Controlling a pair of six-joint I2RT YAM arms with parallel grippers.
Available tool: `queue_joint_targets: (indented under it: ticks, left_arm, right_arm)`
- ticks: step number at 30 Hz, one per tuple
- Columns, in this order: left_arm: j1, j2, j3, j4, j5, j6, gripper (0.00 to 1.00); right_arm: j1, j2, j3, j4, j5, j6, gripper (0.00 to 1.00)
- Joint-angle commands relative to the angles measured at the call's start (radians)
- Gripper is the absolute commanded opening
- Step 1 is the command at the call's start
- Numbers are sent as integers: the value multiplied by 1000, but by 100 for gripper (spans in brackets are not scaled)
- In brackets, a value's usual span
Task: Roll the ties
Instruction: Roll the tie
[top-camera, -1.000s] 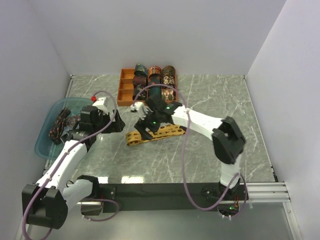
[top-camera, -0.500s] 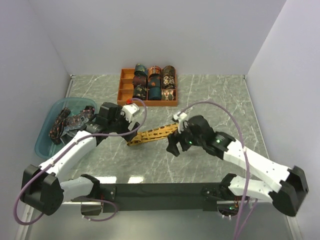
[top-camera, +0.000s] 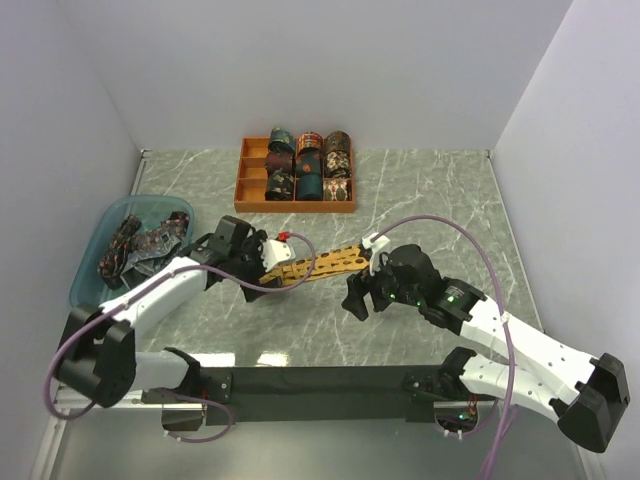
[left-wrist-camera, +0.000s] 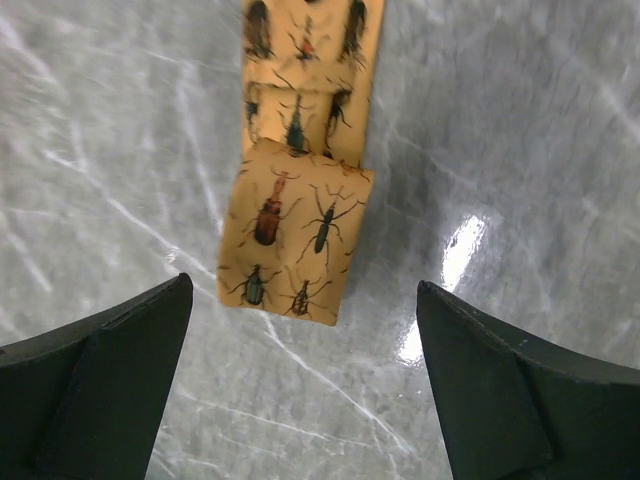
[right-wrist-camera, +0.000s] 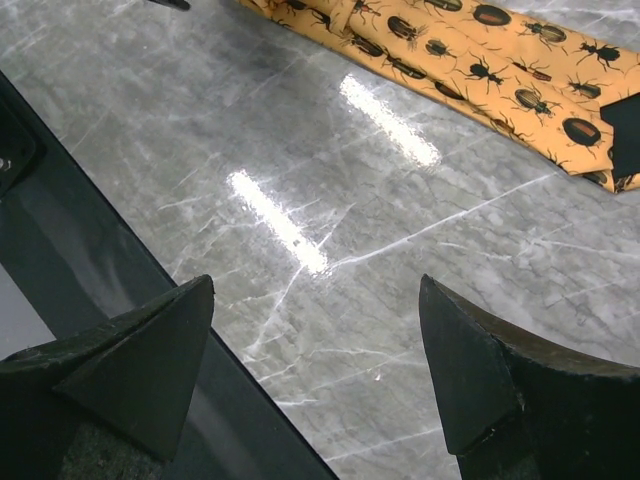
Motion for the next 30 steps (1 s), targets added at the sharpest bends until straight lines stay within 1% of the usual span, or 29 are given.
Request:
queue_joint_targets:
  ticks: [1, 4, 14, 30]
  left_arm:
    - [-3, 35, 67, -12, 27, 88, 99]
    - [-3, 81, 88, -12, -6, 111, 100]
    - [-3, 216, 157, -10, 5, 123, 100]
    - [-10, 368, 188, 34, 5, 111, 100]
  right_arm:
    - [0, -2, 7, 41, 24, -8, 89]
    - [0, 5, 6, 44, 12, -11, 89]
    - [-2, 47, 27, 41, -11, -45, 88]
    - [-2, 73, 30, 39, -36, -48, 88]
